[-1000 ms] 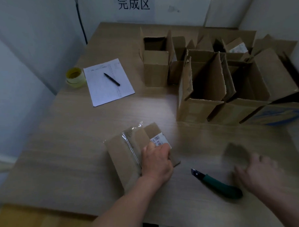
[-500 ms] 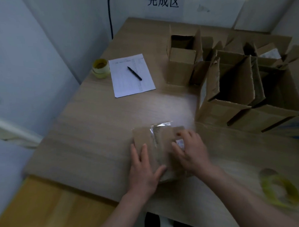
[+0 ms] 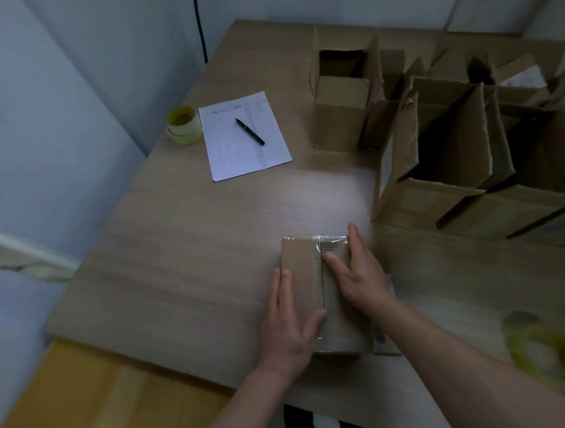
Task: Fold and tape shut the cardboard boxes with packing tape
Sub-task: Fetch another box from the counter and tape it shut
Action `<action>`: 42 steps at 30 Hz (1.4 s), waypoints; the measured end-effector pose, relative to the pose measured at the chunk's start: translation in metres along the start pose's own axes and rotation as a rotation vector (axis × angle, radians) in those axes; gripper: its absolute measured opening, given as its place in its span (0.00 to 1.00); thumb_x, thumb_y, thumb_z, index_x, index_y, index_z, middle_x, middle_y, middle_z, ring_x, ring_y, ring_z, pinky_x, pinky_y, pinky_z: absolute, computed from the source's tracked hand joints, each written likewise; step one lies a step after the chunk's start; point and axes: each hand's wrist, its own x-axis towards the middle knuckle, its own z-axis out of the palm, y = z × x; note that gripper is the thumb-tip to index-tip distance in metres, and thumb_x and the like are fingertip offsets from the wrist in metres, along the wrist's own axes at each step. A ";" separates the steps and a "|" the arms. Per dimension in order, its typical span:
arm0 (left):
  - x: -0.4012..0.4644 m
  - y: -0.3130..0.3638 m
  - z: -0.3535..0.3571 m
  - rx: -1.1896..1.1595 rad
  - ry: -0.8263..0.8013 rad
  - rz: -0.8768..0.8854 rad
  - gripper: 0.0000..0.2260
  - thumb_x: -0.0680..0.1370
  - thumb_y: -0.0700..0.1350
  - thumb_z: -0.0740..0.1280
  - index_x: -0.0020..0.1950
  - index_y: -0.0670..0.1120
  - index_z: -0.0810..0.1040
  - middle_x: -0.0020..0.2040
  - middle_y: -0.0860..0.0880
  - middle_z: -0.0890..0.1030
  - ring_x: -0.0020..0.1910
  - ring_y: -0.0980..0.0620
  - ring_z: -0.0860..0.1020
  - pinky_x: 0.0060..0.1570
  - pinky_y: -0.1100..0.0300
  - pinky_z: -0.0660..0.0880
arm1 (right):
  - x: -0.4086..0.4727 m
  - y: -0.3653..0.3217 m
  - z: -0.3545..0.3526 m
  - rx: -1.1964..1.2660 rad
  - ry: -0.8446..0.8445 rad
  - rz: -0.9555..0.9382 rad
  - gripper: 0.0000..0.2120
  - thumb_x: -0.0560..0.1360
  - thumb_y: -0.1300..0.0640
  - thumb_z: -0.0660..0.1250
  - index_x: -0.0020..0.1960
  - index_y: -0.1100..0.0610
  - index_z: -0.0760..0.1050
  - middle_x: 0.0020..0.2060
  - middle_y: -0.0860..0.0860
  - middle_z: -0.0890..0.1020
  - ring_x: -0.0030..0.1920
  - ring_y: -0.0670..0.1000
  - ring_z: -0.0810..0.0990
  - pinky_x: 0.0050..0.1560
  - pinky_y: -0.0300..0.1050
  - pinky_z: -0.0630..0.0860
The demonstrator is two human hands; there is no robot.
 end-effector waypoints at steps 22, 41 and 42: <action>0.136 0.039 -0.001 0.316 0.042 -0.225 0.19 0.73 0.68 0.63 0.43 0.52 0.72 0.51 0.47 0.75 0.49 0.43 0.77 0.43 0.56 0.66 | 0.015 0.003 0.005 0.154 0.118 0.111 0.08 0.82 0.47 0.56 0.57 0.46 0.71 0.53 0.48 0.80 0.53 0.53 0.77 0.47 0.43 0.67; 0.119 0.009 -0.020 -0.135 0.006 -0.288 0.19 0.81 0.57 0.58 0.68 0.50 0.73 0.71 0.46 0.72 0.71 0.49 0.68 0.68 0.59 0.64 | 0.031 -0.004 0.004 0.028 0.149 0.160 0.17 0.78 0.38 0.60 0.44 0.51 0.74 0.39 0.48 0.79 0.45 0.55 0.78 0.40 0.44 0.65; 0.100 0.006 -0.021 -0.150 -0.015 -0.226 0.27 0.81 0.59 0.59 0.77 0.48 0.62 0.78 0.48 0.61 0.77 0.53 0.58 0.73 0.65 0.52 | 0.031 -0.004 0.004 0.032 0.155 0.157 0.17 0.79 0.39 0.60 0.44 0.52 0.74 0.40 0.50 0.80 0.45 0.56 0.78 0.40 0.44 0.65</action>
